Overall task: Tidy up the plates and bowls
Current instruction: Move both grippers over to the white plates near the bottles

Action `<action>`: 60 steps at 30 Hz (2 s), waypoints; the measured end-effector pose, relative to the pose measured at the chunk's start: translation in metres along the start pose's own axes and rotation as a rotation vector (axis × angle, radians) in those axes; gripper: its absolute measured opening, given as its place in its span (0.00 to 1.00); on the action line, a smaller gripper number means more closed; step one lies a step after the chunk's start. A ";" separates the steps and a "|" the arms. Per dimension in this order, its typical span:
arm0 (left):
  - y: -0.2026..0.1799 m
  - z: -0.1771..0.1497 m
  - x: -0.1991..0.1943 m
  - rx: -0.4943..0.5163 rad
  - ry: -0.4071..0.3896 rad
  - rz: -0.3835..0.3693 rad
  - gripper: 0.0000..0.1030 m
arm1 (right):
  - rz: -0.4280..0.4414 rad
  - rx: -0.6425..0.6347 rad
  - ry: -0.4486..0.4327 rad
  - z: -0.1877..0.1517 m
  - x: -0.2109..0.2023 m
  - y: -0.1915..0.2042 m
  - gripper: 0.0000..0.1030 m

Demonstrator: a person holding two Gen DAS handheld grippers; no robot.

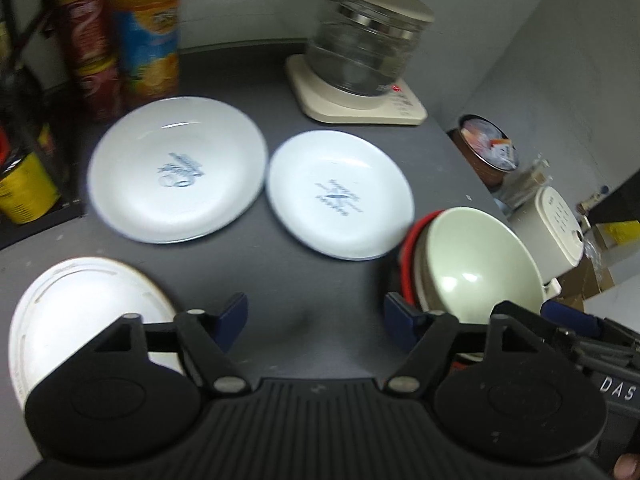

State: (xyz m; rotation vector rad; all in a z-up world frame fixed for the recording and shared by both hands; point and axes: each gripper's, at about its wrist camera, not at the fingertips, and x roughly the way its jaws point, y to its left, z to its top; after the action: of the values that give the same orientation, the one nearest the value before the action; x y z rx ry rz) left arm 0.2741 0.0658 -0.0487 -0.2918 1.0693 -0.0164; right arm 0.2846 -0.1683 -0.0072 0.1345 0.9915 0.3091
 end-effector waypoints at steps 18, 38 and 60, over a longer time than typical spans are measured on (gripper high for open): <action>0.067 -0.039 -0.028 -0.186 0.001 0.118 0.75 | 0.115 -0.185 0.088 -0.002 0.022 0.072 0.93; 0.098 -0.059 -0.038 -0.446 -0.003 0.234 0.76 | 0.229 -0.497 0.206 0.015 0.058 0.123 0.97; 0.096 -0.021 -0.018 -0.671 -0.079 0.303 0.75 | 0.319 -0.586 0.243 0.082 0.112 0.119 0.99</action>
State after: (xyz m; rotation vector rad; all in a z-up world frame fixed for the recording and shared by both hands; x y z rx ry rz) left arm 0.2347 0.1564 -0.0664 -0.7232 1.0060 0.6301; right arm 0.3872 -0.0175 -0.0224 -0.2883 1.0801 0.9117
